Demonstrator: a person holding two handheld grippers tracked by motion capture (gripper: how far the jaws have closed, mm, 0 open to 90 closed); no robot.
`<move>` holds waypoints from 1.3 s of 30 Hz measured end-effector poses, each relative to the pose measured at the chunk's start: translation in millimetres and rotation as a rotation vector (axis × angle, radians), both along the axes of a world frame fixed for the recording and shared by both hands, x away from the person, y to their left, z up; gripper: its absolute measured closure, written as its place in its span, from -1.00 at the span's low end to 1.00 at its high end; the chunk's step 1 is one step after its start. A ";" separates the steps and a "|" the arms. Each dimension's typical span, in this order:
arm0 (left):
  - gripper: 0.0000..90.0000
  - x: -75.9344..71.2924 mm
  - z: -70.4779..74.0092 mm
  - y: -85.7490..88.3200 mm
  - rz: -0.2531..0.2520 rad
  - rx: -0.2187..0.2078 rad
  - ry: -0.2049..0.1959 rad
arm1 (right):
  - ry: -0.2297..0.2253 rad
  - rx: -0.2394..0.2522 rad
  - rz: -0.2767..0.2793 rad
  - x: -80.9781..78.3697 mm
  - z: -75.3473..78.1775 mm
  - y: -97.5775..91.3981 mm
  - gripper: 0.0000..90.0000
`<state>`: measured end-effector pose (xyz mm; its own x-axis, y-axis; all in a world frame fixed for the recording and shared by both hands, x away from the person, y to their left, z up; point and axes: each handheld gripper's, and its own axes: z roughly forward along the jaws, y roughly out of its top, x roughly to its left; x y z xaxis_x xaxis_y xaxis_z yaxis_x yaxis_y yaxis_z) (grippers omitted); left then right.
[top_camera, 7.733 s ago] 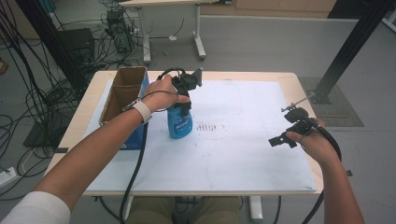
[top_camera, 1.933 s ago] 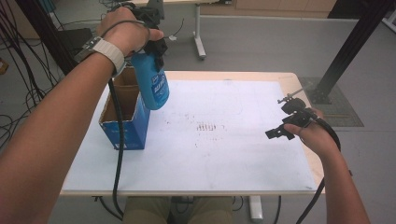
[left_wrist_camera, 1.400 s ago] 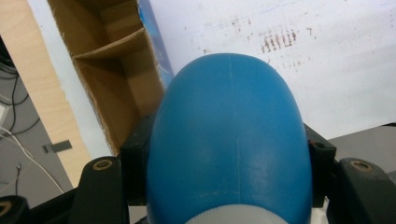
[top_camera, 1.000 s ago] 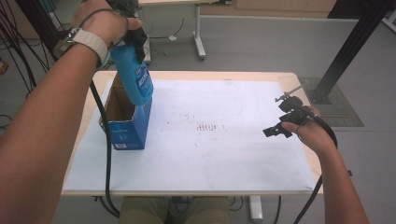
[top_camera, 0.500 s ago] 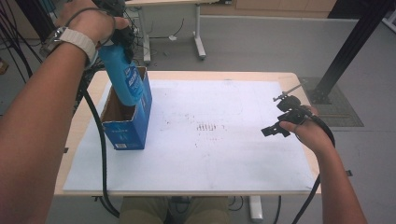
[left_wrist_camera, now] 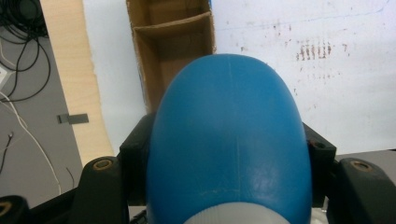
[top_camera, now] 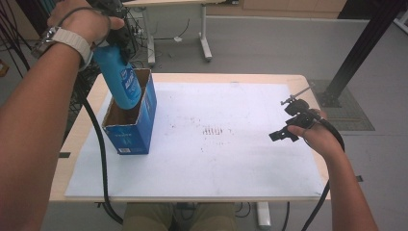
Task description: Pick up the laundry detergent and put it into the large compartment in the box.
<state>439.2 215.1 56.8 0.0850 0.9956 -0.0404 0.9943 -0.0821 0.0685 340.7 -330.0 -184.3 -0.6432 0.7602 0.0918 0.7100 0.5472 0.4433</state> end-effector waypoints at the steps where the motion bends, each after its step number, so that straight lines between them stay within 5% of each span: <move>1: -0.15 -0.4 -0.1 1.0 0.006 0.000 -0.003 | 0.000 0.001 -0.001 -0.1 -0.2 -0.4 -0.82; 39: -0.15 9.8 -26.9 18.7 0.043 0.019 0.003 | 0.007 0.003 -0.007 0.3 -3.1 -2.9 -0.82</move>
<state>449.1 233.8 29.8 0.0422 0.9989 -0.0218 0.9971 -0.0407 0.0646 341.0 -332.9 -187.4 -0.6376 0.7641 0.0984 0.7165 0.5412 0.4401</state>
